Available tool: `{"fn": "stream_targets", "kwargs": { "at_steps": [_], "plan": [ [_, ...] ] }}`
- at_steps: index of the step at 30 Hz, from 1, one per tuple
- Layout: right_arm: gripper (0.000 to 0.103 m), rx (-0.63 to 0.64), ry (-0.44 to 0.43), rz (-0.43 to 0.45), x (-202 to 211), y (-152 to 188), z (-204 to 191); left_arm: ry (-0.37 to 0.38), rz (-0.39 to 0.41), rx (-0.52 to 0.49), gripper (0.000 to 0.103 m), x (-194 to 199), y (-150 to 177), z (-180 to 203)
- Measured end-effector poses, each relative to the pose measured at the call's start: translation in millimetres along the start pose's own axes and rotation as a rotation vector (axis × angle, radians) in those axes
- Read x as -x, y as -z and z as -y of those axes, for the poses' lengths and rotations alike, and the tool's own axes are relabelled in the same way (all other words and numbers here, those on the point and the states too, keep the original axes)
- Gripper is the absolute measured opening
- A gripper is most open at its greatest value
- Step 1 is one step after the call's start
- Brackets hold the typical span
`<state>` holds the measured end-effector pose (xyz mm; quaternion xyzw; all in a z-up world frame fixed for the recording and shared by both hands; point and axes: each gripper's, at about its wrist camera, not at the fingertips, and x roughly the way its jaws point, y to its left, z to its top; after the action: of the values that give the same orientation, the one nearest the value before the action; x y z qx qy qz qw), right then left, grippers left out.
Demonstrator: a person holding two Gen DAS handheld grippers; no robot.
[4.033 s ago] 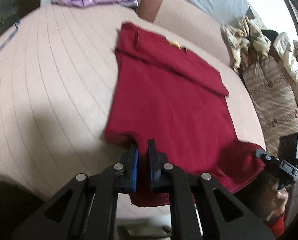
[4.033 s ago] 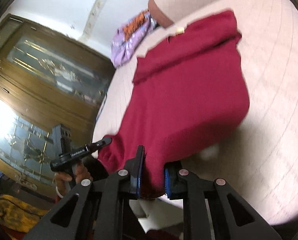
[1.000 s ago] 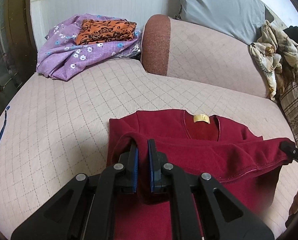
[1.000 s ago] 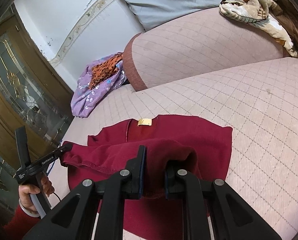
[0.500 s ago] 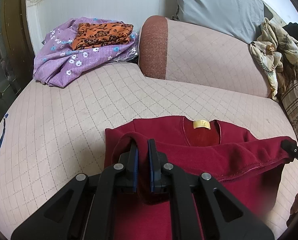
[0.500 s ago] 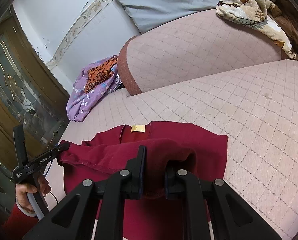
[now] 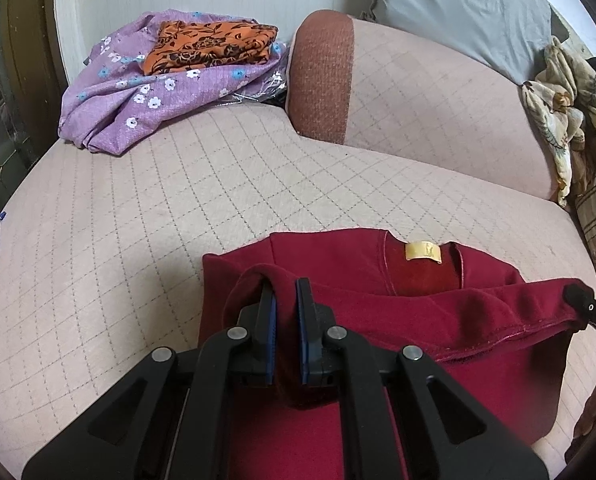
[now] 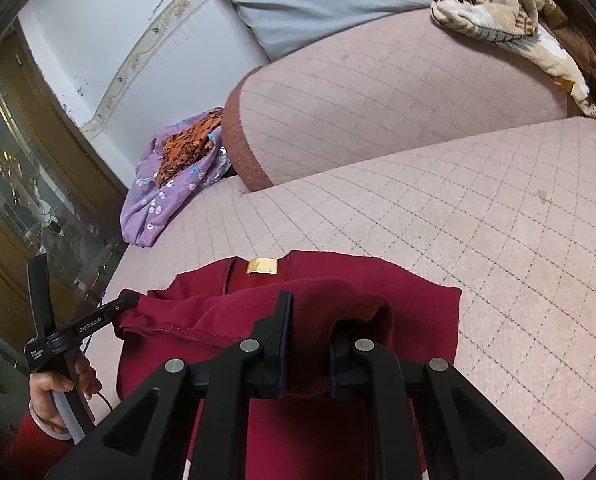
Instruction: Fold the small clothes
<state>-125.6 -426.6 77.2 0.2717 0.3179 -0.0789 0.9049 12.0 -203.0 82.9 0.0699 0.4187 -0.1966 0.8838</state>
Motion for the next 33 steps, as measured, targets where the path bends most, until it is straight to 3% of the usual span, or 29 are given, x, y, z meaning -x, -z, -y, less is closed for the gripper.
{"fn": "stream_targets", "kwargs": {
  "at_steps": [17,23,25,26,29,30,32,33],
  "plan": [
    [0.014,-0.101,0.025,-0.091,-51.2,4.7,36.0,-0.035,-0.047,-0.016,0.010,-38.6,2.6,3.5],
    [0.016,-0.160,0.017,-0.148,-63.0,-10.3,39.5,0.048,-0.101,0.084,0.017,-48.8,-4.7,-12.3],
    [0.019,-0.185,-0.004,-0.153,-60.8,-14.3,40.0,0.074,-0.102,0.087,0.025,-45.5,-6.4,-14.2],
    [0.021,-0.203,-0.028,-0.143,-57.7,-16.4,40.5,0.087,-0.090,0.081,0.034,-41.2,-7.4,-14.3],
    [0.030,-0.234,-0.102,-0.111,-45.6,-21.1,40.2,0.052,0.009,0.097,0.083,-21.8,-13.2,-19.7],
    [0.031,-0.227,-0.107,-0.105,-42.6,-22.3,38.9,0.039,0.058,0.119,0.084,-13.8,-15.4,-24.4],
    [0.038,-0.206,-0.095,-0.087,-35.5,-25.4,34.8,0.057,0.070,0.137,0.084,-7.1,-19.0,-31.6],
    [0.051,-0.200,-0.078,-0.067,-30.5,-26.5,33.8,0.063,0.062,0.138,0.084,-5.4,-20.1,-33.7]
  ]
}}
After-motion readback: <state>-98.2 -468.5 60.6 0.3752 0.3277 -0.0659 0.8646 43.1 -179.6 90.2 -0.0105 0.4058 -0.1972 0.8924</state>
